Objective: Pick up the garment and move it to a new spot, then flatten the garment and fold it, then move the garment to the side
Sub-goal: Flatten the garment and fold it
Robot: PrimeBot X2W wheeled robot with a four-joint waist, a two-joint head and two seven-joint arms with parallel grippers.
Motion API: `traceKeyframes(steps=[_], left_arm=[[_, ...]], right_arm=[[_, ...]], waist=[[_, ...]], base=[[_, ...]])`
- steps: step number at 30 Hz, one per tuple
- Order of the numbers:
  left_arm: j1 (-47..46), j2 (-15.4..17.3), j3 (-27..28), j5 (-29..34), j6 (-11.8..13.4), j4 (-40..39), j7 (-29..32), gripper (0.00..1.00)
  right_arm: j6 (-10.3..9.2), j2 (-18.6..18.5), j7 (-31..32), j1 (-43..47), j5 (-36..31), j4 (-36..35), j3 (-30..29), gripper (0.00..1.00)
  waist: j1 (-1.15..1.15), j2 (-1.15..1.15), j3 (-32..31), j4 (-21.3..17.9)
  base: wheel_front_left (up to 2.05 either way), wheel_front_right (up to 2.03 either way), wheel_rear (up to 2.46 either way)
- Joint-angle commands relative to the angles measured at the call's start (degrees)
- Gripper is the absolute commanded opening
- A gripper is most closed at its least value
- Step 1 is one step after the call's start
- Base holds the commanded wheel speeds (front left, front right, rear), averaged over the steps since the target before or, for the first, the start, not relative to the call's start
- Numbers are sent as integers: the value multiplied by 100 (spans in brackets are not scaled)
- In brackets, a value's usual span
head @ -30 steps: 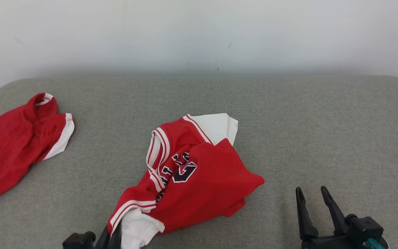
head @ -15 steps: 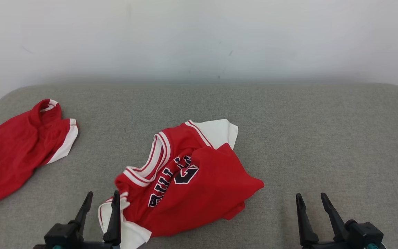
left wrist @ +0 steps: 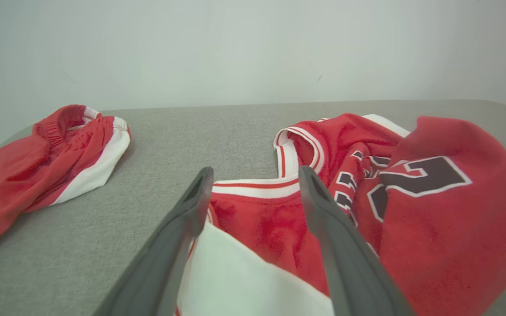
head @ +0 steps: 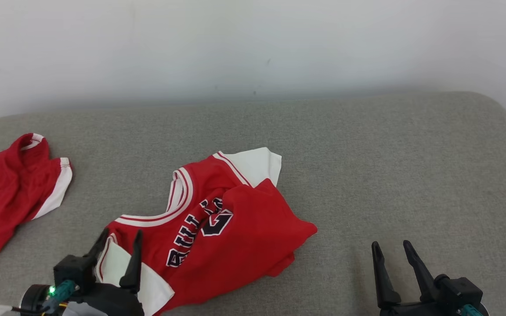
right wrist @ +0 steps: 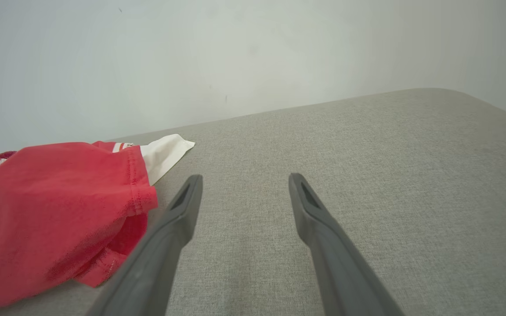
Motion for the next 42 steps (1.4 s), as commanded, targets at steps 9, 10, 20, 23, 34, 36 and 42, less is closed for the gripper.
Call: traceKeyframes(steps=[9,10,20,23,34,36,42], left_arm=[[-638,334,184,-2,117,1085,142,100],[-632,306,200,-55,145,1174,207,100],[-613,103,321,-476,-10,1338,185,0],[-444,96,339,-520,20,1078,170,0],[712,52,533,-846,429,48,415,0],[794,32,550,-868,458,5,415,0],[951,18,544,-811,504,69,229,100]], right_arm=[[-13,-8,0,-145,31,8,-49,100],[-13,-8,0,-157,44,12,-56,100],[-13,-6,0,-54,14,-6,-179,100],[-13,-11,-1,-18,10,-19,-217,100],[-13,-8,0,-12,52,30,-156,100],[-13,-10,0,-6,52,33,-158,100],[-13,-9,0,0,12,72,-158,100]], waist=[[0,0,400,-471],[0,0,408,-481],[0,0,288,-129],[0,0,252,122],[0,0,191,668],[0,0,185,684],[0,0,134,727]], base=[[0,0,0],[0,0,0],[0,0,0],[0,0,0],[0,0,0],[0,0,0],[0,0,0]])
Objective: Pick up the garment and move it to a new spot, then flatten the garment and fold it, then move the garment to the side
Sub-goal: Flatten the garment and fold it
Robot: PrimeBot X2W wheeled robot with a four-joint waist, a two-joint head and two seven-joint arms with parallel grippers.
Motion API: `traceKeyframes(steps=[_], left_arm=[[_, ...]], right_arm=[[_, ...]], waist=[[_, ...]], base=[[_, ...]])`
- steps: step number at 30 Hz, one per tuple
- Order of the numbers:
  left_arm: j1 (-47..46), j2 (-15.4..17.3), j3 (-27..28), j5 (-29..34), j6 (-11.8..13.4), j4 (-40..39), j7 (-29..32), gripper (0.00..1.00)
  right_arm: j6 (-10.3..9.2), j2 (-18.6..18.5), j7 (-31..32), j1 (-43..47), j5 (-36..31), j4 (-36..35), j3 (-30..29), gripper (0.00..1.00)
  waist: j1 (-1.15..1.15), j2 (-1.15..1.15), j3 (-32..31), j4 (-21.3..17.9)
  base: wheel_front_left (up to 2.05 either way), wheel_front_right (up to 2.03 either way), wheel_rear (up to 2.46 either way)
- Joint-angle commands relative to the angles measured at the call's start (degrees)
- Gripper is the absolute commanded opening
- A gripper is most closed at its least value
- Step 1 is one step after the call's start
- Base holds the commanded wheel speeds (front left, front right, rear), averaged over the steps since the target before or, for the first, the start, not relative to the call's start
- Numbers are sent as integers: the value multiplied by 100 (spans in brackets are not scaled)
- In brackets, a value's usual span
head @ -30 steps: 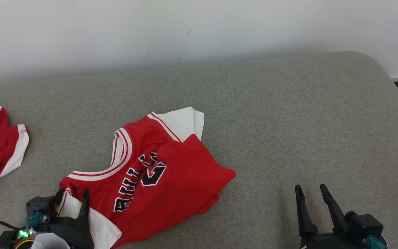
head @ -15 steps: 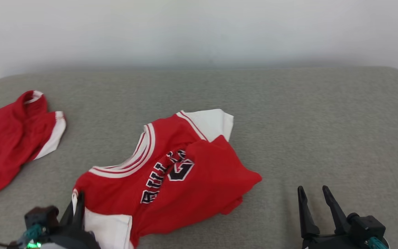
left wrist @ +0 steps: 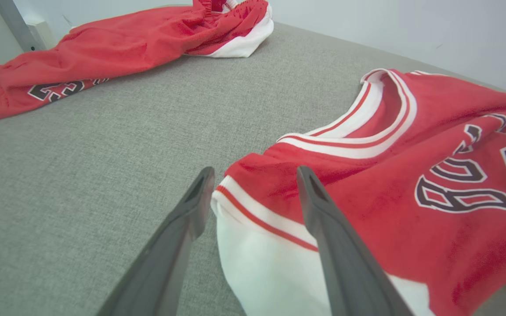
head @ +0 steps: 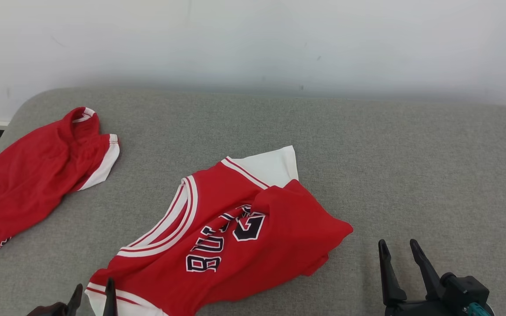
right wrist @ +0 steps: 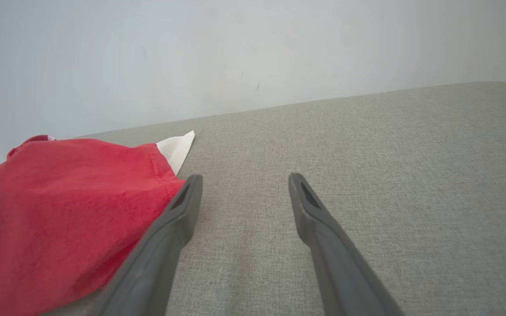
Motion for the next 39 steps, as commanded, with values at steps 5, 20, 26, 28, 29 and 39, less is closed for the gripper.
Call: traceKeyframes(steps=[5,20,26,28,29,39], left_arm=[[-125,-22,73,135,56,-224,-415,100],[494,-109,-74,658,273,-556,-650,100],[570,-142,-148,824,277,-609,-651,100],[578,-141,-164,831,253,-612,-652,100],[572,-155,-168,825,245,-606,-653,100],[484,-194,-136,814,159,-539,-658,100]], right_arm=[[-13,-9,0,77,-49,-3,-37,100],[-13,-11,-1,-147,172,779,461,100],[-13,-9,0,-781,386,1724,610,100],[-13,-8,0,-992,522,2151,666,100],[-13,-10,-1,-1123,565,2325,663,100],[-13,-8,-1,-1859,1375,3559,940,41]], waist=[[0,0,-94,67],[0,0,-508,362],[0,0,-560,617],[0,0,-576,702],[0,0,-582,743],[0,0,-549,950]], base=[[0,0,0],[0,0,0],[0,0,0],[0,0,0],[0,0,0],[0,0,0]])
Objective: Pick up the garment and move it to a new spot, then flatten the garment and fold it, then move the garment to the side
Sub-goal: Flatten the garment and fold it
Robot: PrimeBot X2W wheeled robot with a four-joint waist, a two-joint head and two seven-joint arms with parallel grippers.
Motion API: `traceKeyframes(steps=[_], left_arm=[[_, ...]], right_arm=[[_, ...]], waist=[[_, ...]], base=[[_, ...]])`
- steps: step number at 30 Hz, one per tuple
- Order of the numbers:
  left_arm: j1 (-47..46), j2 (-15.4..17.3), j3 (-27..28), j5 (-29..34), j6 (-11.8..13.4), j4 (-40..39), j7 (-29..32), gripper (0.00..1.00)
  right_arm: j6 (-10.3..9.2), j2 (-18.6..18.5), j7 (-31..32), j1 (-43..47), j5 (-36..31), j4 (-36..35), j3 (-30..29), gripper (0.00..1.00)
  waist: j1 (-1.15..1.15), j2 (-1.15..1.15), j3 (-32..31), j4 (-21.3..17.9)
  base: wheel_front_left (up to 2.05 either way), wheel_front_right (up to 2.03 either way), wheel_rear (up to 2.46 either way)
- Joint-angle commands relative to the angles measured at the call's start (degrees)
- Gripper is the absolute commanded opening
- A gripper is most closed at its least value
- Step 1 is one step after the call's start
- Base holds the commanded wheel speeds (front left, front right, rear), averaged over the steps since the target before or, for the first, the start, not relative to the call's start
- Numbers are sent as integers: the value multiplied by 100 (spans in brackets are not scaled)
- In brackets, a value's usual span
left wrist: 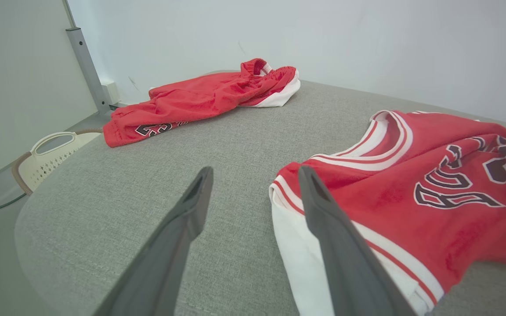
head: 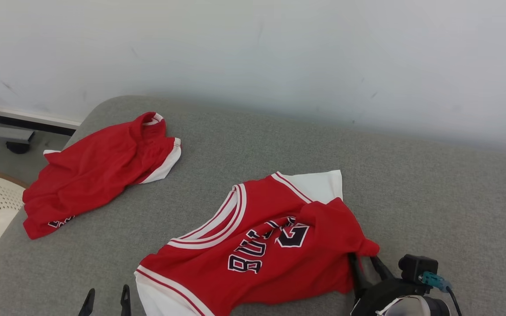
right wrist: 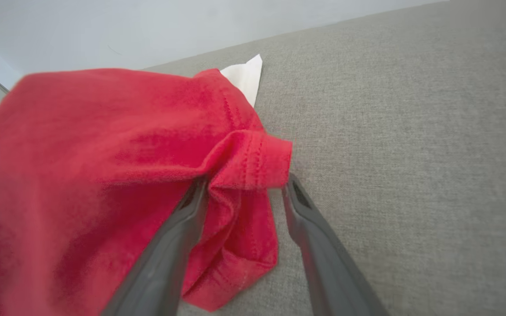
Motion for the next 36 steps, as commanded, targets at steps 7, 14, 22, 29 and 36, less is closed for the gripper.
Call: traceKeyframes(steps=[7,14,22,29,36], left_arm=[[50,-81,130,-24,-28,59,-18,100],[111,-173,270,-6,-82,51,-19,100],[-2,-313,371,75,-178,120,-19,100],[30,-416,470,149,-246,204,-19,100],[-23,-493,562,206,-341,287,-19,100]], right_arm=[[-13,-15,0,-327,-50,18,-232,0],[-13,-223,0,-98,-826,-1010,-1138,0],[-13,-366,0,167,-1185,-1712,-1540,0],[-13,-216,-1,490,-1008,-1965,-1202,0],[-13,-40,0,235,-738,-2275,-332,0]], waist=[[0,0,58,-75],[0,0,58,-477],[0,0,59,-830],[0,0,56,-871],[0,0,36,-748]], base=[[0,0,0],[0,0,0],[0,0,0],[0,0,0],[0,0,0]])
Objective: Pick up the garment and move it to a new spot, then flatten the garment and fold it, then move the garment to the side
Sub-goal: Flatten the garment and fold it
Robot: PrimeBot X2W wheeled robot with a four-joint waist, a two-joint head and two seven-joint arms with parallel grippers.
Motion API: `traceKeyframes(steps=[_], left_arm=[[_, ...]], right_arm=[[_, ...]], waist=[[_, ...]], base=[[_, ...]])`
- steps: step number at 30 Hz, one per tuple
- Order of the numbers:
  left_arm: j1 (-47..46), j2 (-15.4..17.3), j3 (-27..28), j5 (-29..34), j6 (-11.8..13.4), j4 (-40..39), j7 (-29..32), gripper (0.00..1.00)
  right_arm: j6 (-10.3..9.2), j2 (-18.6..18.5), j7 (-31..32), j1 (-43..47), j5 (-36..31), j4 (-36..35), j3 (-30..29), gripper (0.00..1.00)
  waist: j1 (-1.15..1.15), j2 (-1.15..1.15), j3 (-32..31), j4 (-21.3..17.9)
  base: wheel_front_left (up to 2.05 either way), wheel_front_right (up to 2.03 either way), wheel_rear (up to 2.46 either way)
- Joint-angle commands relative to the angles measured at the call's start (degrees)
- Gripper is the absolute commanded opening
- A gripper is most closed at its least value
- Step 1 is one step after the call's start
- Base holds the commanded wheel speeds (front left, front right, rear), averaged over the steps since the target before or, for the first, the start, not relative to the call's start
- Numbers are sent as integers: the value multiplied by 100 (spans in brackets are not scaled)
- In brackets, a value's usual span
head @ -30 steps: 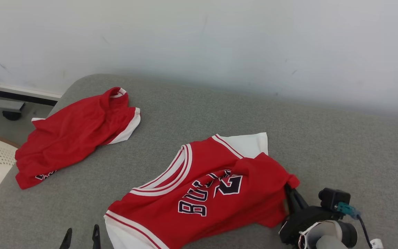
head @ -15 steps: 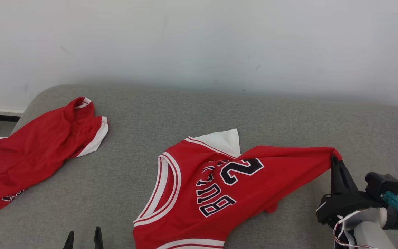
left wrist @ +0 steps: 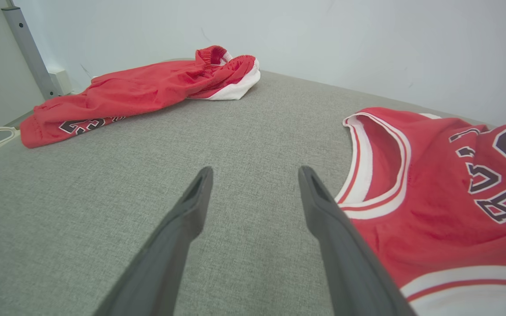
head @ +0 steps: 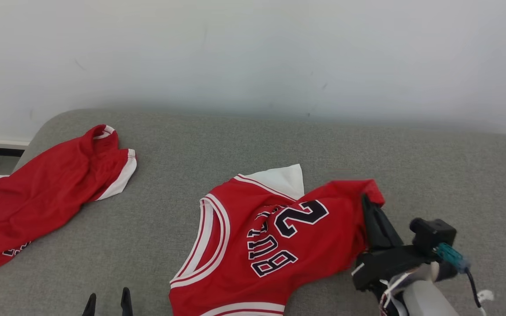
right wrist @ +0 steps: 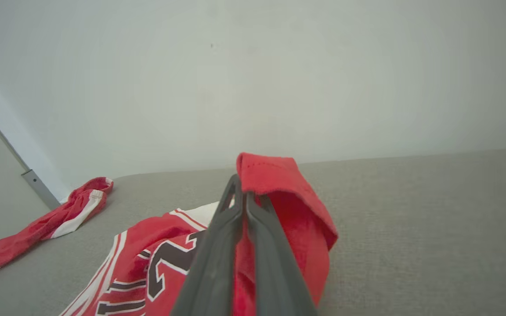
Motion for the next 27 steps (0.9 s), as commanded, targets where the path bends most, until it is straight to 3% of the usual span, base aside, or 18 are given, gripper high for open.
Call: traceKeyframes(steps=[1,4,9,15,16,17,18,27], left_arm=[[-39,-29,22,65,-48,17,-19,100],[-76,-45,15,87,-72,46,-19,100],[-185,-47,16,122,-165,158,-19,100],[-262,-88,34,170,-226,276,-19,100],[-266,-99,38,184,-231,290,-19,100],[-267,-100,46,188,-237,304,-19,100],[-266,-100,53,187,-248,321,-19,100],[-146,-197,126,246,-235,338,-20,100]], right_arm=[[-13,54,0,-141,130,-55,254,0],[-13,66,0,-279,264,-43,629,0],[-13,61,0,-681,908,-79,1884,0],[-13,60,0,-1013,1463,24,2900,0],[-13,59,0,-1042,1529,134,3009,22],[-13,60,0,-1081,1595,241,3116,54],[-13,69,-1,-1134,1699,256,3143,100],[-13,66,0,-895,1782,48,2158,100]], waist=[[0,0,-7,75],[0,0,-6,141],[0,0,17,300],[0,0,33,406],[0,0,34,417],[0,0,31,426],[0,0,30,431],[0,0,-50,267]], base=[[0,0,0],[0,0,0],[0,0,0],[0,0,0],[0,0,0],[0,0,0],[0,0,0],[0,0,0]])
